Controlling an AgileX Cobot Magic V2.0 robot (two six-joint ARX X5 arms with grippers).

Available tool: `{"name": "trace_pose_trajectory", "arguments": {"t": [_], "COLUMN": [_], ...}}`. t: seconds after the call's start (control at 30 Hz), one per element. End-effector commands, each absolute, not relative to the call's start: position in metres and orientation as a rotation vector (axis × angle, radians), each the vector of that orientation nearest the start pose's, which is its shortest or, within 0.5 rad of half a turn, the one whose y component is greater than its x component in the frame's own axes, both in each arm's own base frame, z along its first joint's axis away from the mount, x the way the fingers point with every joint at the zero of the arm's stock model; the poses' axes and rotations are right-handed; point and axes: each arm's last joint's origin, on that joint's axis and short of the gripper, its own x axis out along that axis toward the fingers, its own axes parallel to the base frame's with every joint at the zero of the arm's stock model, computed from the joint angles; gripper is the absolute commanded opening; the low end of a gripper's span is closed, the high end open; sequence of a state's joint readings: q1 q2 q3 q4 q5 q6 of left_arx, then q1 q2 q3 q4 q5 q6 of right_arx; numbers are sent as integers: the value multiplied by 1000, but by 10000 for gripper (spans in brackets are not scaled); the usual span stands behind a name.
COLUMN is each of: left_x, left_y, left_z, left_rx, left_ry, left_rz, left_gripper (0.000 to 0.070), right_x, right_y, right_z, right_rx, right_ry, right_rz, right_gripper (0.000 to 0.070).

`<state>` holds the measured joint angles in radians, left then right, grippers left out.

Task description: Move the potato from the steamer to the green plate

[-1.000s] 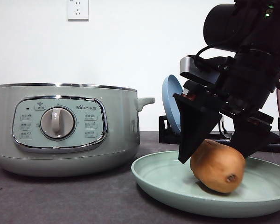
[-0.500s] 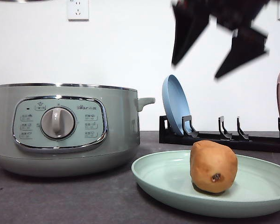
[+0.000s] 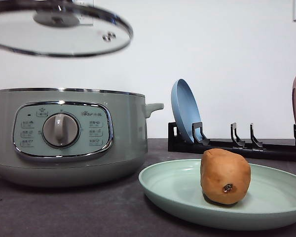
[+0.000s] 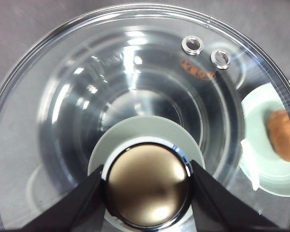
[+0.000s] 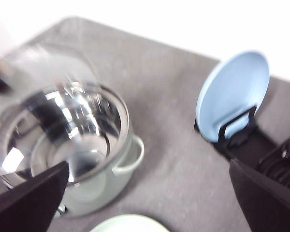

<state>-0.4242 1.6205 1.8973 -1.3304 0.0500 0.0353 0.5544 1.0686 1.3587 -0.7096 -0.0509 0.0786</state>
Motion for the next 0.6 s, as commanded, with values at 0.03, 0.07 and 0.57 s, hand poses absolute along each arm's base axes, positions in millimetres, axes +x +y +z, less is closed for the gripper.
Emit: {"name": "trace_pose_trajectory", "arguments": {"t": [0.03,0.07,0.57], "left_x": [283,286,312], "left_y": [-135,-137,-151], "left_z": [410,406,379], "left_rx": [228,231,258], "left_ry": [997,1008,1059], "left_rz": [-464,-464,-445], "left_gripper": [3,3,3], "right_x": [165,164,161], "right_y": [105,104,102], "right_z": [429,430,428], "right_rx": [-43,-43,-69], "right_ry": [411,410,442], "right_rz": [584,585,588], "right_gripper": [694,694,694]}}
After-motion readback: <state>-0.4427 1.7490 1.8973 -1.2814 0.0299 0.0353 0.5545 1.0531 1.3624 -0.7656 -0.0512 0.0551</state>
